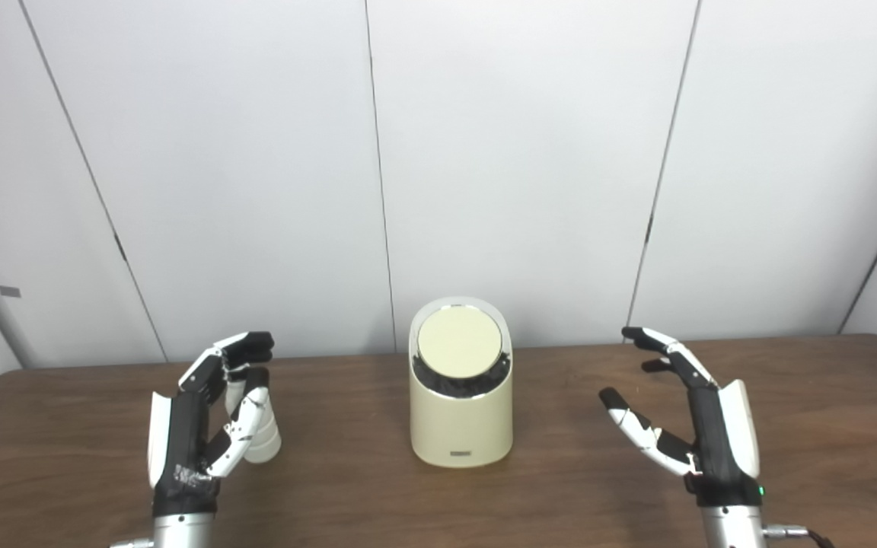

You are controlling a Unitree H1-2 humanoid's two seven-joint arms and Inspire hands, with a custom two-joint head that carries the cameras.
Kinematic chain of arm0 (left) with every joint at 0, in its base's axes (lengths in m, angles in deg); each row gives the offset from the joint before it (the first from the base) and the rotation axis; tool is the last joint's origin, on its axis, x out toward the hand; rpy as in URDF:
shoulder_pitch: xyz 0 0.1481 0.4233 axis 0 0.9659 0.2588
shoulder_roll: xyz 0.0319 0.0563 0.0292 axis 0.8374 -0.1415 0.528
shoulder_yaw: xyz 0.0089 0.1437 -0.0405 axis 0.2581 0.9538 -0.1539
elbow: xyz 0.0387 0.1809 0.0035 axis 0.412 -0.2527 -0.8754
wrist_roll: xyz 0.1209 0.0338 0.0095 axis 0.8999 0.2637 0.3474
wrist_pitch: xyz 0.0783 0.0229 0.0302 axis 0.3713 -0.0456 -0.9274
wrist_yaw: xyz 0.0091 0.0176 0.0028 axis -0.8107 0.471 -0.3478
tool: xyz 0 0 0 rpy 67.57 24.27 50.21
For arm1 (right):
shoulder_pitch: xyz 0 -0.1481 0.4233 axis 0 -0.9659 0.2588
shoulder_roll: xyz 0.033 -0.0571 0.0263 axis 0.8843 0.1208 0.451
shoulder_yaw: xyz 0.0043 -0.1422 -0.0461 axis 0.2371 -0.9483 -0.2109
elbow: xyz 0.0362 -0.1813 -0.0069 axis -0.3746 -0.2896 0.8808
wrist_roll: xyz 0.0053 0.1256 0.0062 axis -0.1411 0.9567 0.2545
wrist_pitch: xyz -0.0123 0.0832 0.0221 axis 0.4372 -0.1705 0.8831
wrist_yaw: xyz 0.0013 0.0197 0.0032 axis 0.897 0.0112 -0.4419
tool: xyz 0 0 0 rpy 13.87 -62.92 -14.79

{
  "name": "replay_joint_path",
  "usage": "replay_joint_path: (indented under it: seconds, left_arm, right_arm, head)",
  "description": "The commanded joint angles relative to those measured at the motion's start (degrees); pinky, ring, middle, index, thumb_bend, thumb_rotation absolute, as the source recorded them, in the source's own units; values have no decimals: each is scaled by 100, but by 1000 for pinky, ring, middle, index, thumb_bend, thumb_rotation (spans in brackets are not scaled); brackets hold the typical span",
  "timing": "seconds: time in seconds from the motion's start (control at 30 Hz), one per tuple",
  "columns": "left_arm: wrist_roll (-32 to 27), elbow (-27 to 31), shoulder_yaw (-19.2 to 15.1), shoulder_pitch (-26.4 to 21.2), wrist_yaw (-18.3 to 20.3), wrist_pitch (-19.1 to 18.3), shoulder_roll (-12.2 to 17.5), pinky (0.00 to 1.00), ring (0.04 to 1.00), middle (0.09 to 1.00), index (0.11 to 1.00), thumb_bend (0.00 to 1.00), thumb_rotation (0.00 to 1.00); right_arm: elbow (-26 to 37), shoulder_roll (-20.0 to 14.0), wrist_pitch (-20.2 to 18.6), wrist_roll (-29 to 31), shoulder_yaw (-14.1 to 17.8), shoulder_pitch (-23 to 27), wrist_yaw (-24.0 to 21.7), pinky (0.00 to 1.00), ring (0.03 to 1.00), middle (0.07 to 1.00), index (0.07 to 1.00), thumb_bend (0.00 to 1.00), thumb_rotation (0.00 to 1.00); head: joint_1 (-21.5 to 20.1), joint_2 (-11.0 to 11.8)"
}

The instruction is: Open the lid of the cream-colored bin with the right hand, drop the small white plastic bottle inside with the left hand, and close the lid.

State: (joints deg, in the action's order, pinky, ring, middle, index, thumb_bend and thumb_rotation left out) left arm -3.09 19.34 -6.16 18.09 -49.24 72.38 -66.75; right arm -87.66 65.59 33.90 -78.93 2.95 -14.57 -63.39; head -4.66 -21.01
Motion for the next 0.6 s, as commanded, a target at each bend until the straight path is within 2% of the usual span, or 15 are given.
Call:
replay_joint_path:
  seconds: [0.0,0.27,0.57]
  left_arm:
    - [52,100,-23,-161,-43,109,90,604,681,702,693,284,468]
    - [-10,61,-19,-179,-21,103,88,603,684,703,693,288,445]
    - [3,110,-25,-177,6,107,78,601,681,702,694,275,447]
  right_arm:
    - [212,6,134,18,25,126,35,614,748,765,739,273,400]
    - [175,10,143,26,21,147,41,605,744,764,730,270,377]
    - [267,21,71,-36,19,184,28,596,733,762,735,296,443]
  head:
    - [-7,8]
    - [-8,11]
    - [-27,-30]
